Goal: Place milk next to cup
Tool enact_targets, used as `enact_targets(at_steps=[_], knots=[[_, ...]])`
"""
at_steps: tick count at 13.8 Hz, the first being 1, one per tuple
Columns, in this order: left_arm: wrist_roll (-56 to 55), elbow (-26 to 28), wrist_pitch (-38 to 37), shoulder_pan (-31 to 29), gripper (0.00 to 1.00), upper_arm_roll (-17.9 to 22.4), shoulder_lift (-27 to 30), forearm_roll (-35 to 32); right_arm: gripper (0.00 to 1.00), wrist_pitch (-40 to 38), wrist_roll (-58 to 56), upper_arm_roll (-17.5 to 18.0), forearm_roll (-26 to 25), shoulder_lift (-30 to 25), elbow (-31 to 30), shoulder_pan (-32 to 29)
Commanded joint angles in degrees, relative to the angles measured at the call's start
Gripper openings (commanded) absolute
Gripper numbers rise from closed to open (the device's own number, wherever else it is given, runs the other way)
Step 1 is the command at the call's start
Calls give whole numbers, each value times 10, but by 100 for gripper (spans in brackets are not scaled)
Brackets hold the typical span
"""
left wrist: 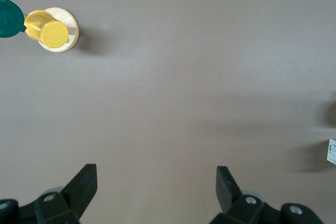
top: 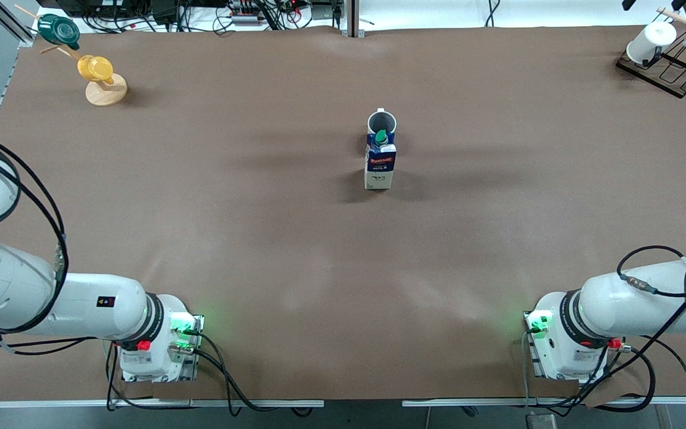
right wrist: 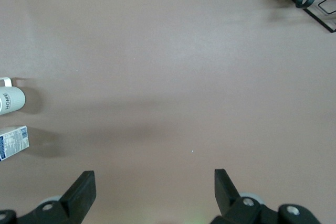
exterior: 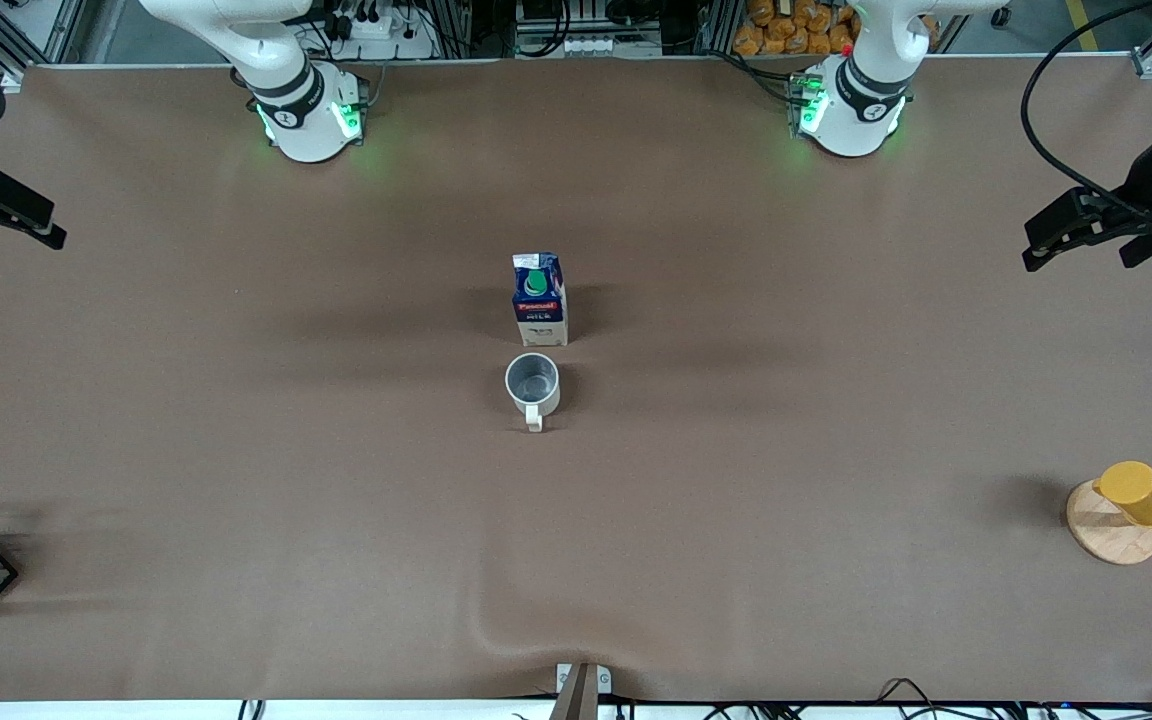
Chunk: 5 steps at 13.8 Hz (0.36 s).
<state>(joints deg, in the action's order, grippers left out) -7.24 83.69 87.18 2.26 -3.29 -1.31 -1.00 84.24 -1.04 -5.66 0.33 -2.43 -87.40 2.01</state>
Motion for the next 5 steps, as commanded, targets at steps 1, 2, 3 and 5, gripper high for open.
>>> enact_targets(at_steps=[1,2,3,5], knots=[[0,19,1,-2,100,-6,22,4,100,-9,9,-3,-2,1,10,2],[-1,20,0,-5,100,-6,25,4,100,-9,9,-3,-2,1,10,3],[-1,19,0,-15,100,-6,27,4,100,-8,9,-2,-2,1,10,4],[3,23,-7,-19,100,-6,27,4,100,-9,9,-2,-2,1,10,3]])
